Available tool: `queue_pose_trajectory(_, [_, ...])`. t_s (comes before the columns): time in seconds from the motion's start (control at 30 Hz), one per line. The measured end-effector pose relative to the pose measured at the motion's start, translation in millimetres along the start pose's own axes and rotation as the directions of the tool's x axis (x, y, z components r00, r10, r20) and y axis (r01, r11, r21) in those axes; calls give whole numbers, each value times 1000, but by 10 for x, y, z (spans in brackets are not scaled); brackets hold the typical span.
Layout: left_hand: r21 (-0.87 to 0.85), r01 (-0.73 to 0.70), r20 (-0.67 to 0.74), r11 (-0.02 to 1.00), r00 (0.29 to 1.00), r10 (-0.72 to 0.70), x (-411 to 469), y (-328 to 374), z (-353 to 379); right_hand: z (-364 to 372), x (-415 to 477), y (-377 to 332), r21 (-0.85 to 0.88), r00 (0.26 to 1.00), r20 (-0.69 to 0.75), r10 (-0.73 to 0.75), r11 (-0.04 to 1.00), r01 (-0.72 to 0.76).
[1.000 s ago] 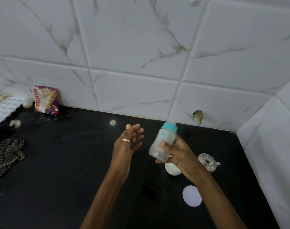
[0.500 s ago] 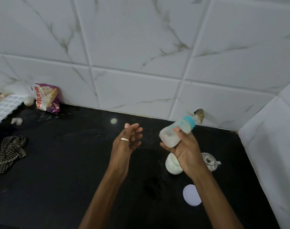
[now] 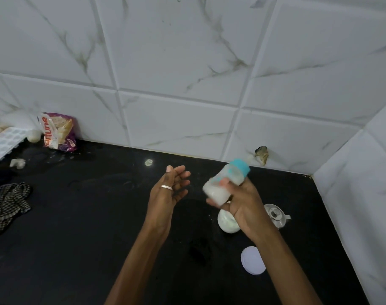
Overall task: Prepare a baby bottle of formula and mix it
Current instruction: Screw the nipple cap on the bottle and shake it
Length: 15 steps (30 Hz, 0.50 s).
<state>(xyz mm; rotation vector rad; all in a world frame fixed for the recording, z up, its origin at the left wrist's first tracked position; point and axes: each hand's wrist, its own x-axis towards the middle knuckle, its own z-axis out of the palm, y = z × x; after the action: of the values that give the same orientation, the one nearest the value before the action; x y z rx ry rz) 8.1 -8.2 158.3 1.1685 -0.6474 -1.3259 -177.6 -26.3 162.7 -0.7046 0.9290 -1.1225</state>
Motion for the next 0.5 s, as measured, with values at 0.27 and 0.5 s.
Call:
queue_pose_trajectory(0.27, [16, -2, 7, 1000, 1000, 2, -5, -14, 11, -32, -45, -13, -94, 997, 67, 42, 995, -36])
queue_pose_trajectory(0.5, [19, 0, 13, 1000, 1000, 0, -24, -12, 3, -14, -85, 25, -140, 994, 95, 48, 989, -35])
